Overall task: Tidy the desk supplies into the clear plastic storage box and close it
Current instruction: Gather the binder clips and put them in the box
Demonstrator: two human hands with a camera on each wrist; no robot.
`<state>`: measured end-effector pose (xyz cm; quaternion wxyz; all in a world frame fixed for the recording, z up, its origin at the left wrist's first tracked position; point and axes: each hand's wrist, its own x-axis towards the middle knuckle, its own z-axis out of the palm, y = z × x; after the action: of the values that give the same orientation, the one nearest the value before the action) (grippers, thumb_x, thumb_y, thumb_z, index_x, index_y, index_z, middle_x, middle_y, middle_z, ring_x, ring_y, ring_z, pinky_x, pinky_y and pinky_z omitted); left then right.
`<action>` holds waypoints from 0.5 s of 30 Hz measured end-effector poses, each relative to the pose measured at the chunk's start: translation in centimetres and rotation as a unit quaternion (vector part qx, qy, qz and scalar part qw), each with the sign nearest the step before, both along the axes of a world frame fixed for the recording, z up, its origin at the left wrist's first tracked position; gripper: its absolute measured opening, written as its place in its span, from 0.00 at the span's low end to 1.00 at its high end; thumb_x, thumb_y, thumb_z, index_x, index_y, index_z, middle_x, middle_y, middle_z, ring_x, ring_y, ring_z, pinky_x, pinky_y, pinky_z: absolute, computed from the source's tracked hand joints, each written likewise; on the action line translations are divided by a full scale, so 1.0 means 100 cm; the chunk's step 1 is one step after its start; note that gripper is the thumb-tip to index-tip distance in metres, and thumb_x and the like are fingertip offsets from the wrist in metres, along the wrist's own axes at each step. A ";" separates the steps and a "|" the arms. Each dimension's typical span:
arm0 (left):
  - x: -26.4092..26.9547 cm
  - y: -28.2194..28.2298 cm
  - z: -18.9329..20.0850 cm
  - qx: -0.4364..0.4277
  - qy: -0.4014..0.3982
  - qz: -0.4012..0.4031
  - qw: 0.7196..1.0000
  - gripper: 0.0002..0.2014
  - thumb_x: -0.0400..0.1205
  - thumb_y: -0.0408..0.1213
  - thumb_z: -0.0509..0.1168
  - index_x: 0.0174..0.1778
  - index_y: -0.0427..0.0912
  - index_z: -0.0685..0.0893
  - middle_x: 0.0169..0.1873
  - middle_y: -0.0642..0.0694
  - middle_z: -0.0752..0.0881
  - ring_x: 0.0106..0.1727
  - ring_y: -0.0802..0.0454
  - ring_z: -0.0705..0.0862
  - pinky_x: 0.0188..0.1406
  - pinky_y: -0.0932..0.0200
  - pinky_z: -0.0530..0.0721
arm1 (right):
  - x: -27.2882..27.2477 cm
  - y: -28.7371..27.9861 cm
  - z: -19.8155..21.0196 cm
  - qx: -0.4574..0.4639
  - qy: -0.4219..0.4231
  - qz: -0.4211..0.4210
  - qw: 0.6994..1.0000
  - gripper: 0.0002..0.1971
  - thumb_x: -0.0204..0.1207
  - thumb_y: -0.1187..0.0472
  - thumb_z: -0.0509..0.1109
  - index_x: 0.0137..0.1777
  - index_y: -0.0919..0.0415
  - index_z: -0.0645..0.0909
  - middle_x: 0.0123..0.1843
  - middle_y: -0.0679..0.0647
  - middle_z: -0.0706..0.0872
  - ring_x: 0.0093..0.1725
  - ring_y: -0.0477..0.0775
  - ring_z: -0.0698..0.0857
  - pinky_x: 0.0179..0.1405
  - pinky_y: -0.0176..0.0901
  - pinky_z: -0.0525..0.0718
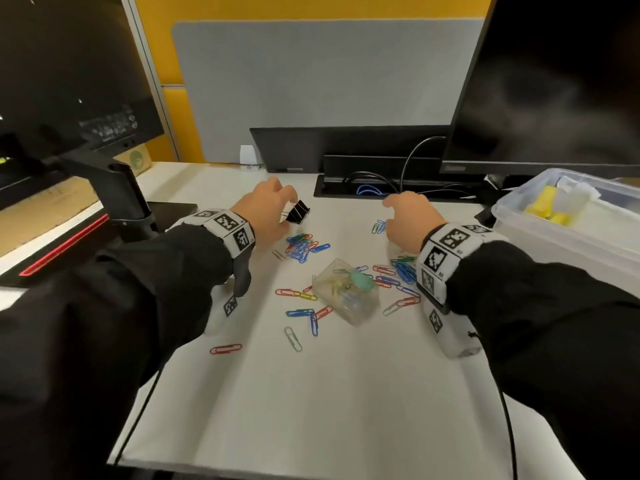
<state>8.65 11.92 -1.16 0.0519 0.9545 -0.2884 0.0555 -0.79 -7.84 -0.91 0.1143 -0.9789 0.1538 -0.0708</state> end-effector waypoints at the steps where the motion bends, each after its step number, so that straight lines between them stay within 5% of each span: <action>1: 0.005 -0.002 -0.001 0.010 0.002 0.007 1.000 0.24 0.78 0.33 0.66 0.71 0.45 0.70 0.69 0.41 0.70 0.66 0.42 0.74 0.62 0.51 0.77 | 0.008 -0.004 -0.002 -0.007 0.002 -0.007 1.000 0.21 0.80 0.66 0.60 0.74 0.65 0.69 0.74 0.63 0.71 0.73 0.63 0.72 0.68 0.52 0.73; 10: 0.043 -0.020 -0.002 0.116 0.013 -0.009 0.993 0.40 0.73 0.23 0.69 0.78 0.51 0.62 0.81 0.44 0.56 0.77 0.41 0.64 0.69 0.47 0.73 | 0.047 -0.019 -0.029 -0.045 0.106 -0.013 0.993 0.23 0.77 0.48 0.64 0.66 0.62 0.74 0.63 0.60 0.82 0.61 0.62 0.81 0.61 0.51 0.78; 15: 0.047 -0.027 -0.004 0.145 0.048 -0.012 0.988 0.30 0.77 0.25 0.66 0.75 0.44 0.69 0.71 0.38 0.73 0.70 0.40 0.74 0.68 0.52 0.74 | 0.056 -0.021 -0.026 -0.057 0.106 -0.017 0.993 0.14 0.79 0.60 0.64 0.61 0.66 0.81 0.62 0.61 0.84 0.60 0.61 0.83 0.59 0.48 0.80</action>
<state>13.39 9.24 -1.59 -0.0726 0.9500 -0.3019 -0.0334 4.78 -9.94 -3.56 0.0402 -0.9831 0.1774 0.0231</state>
